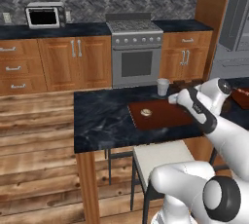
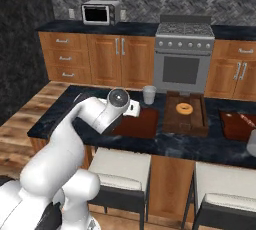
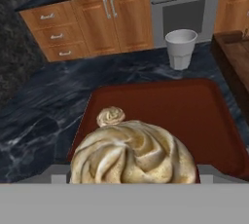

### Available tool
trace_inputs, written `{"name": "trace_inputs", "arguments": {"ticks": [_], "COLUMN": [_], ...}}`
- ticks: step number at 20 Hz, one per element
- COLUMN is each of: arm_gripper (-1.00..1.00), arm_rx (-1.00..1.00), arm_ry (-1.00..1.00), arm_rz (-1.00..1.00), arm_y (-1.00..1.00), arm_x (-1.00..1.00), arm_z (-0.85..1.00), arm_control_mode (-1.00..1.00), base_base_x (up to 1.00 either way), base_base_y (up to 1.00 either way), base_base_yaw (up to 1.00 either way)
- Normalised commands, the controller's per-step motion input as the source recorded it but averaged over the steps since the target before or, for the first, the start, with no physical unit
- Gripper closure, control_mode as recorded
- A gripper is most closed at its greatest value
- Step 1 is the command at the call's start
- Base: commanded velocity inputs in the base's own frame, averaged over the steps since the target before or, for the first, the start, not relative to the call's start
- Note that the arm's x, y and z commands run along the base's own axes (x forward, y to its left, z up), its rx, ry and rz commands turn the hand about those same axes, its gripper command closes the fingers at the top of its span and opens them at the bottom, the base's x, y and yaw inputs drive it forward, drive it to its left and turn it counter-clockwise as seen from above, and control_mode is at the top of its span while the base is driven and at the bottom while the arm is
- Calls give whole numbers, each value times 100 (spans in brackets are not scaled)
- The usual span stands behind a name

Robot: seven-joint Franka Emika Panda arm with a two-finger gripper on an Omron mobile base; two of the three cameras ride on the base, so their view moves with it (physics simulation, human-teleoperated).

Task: Take the cupcakes from the fridge and place them on the empty tray on the dining counter.

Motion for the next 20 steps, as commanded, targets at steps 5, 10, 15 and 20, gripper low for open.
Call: {"name": "trace_inputs", "arguments": {"ticks": [5,10,15,20], "arm_gripper": [100,100,100,100], "arm_rx": [0,0,0,0], "arm_ry": [0,0,0,0], "arm_rz": [0,0,0,0], "arm_y": [0,-3,-10,-2], "arm_x": [33,23,13,22], "arm_z": [-31,-28,-25,-20], "arm_control_mode": [-100,-100,-100,-100], "base_base_x": [0,0,0,0], "base_base_y": [0,0,0,0], "base_base_yaw": [0,0,0,0]}}
